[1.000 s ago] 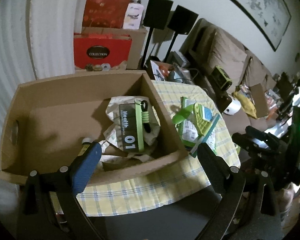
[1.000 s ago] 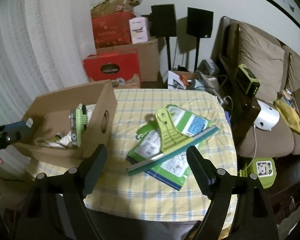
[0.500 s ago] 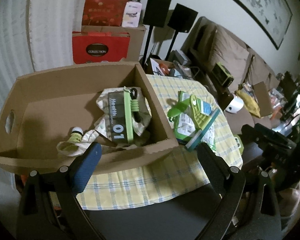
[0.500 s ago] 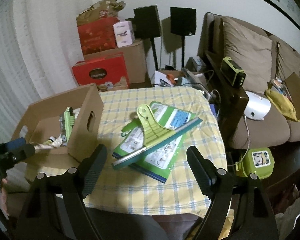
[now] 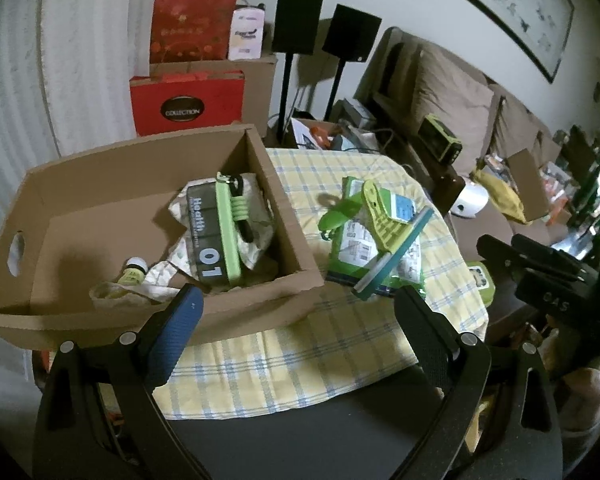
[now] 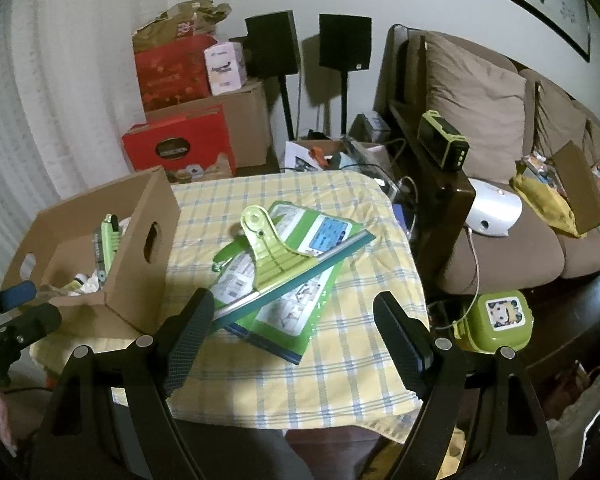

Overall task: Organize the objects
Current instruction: 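Withdraw both grippers from the box toward the items on the table, then grasp the lime-green squeegee handle with the right gripper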

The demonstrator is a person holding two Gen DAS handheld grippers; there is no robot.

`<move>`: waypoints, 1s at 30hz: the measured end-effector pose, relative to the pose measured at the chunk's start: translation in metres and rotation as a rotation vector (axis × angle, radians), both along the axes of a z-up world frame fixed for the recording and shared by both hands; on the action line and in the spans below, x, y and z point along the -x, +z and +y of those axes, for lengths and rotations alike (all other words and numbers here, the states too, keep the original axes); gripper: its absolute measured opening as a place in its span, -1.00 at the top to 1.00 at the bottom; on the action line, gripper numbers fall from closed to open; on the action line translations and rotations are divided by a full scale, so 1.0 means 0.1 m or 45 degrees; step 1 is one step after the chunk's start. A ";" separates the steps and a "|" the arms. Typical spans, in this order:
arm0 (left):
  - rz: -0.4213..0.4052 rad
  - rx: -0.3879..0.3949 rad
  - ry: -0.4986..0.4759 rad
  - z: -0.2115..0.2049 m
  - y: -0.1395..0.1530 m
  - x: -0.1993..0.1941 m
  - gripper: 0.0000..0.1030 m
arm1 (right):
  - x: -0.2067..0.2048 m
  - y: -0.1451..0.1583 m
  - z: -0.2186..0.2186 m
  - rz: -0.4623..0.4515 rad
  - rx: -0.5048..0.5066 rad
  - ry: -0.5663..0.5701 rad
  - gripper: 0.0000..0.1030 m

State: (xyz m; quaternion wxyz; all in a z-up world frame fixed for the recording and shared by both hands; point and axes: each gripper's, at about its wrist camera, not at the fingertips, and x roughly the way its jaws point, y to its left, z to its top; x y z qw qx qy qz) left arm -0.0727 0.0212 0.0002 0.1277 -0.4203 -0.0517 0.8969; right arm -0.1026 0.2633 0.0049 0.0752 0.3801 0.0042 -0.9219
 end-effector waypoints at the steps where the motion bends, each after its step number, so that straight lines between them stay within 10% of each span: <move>1: -0.005 -0.003 -0.007 0.02 -0.01 0.01 -0.86 | 0.00 -0.01 0.01 -0.001 0.000 -0.001 -0.61; 30: -0.084 -0.017 -0.354 1.17 -0.46 0.31 -0.86 | 0.55 -0.28 0.49 -0.038 0.133 -0.034 -0.56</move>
